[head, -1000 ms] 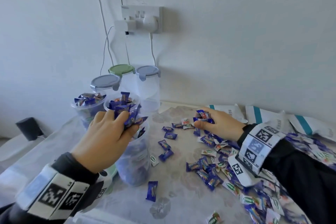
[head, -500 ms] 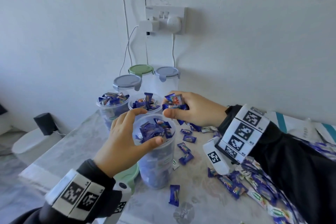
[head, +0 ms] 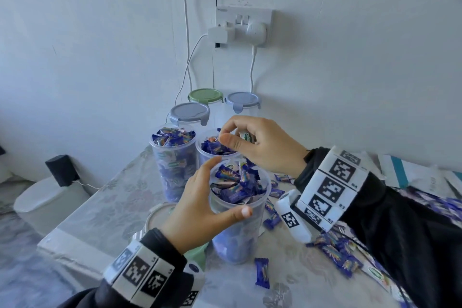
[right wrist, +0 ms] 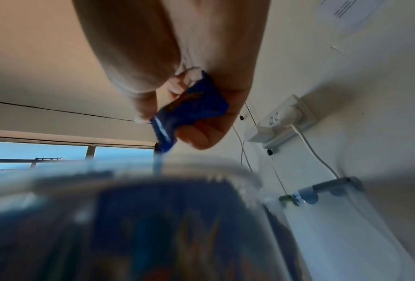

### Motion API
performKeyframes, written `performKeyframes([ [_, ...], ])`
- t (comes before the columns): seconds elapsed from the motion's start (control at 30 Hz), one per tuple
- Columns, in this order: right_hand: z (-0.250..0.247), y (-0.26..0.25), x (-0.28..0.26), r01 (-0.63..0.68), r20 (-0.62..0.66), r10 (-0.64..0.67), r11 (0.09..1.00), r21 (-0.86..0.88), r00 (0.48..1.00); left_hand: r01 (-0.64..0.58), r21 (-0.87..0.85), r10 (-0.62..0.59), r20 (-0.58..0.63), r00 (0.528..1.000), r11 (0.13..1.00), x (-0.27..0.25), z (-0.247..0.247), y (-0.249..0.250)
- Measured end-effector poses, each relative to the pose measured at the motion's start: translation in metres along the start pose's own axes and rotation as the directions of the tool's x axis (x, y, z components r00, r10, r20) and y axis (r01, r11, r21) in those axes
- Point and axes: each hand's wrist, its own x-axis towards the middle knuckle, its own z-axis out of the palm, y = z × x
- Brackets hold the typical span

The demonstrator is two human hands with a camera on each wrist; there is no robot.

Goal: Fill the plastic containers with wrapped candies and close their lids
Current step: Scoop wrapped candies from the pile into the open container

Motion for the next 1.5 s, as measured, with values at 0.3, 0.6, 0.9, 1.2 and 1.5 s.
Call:
performKeyframes([
  [0.3, 0.009, 0.009, -0.022, -0.051, 0.088, 0.045, 0.997, 0.065, 0.995, -0.094, -0.208, 0.106, 0.044, 0.993, 0.974, -0.001, -0.007, -0.012],
  [0.6, 0.005, 0.009, -0.032, -0.133, 0.260, 0.162, 0.983, -0.126, 0.952, -0.074, -0.236, 0.100, 0.098, 0.990, 0.969, 0.002, -0.013, -0.023],
  [0.9, 0.016, 0.000, -0.028, -0.182, 0.219, 0.216, 0.969, -0.165, 0.951, -0.111, -0.266, 0.146, 0.114, 0.983, 0.958, 0.004, -0.014, -0.026],
  [1.2, 0.038, 0.031, -0.079, -0.098, -0.233, 0.131, 0.984, 0.146, 0.964, -0.108, -0.230, 0.151, 0.175, 0.973, 0.967, 0.014, -0.032, -0.031],
  [1.5, 0.051, 0.036, -0.094, -0.202, -0.093, 0.272, 0.865, 0.459, 0.958, 0.004, -0.326, 0.078, 0.239, 0.968, 0.945, 0.020, -0.039, -0.018],
])
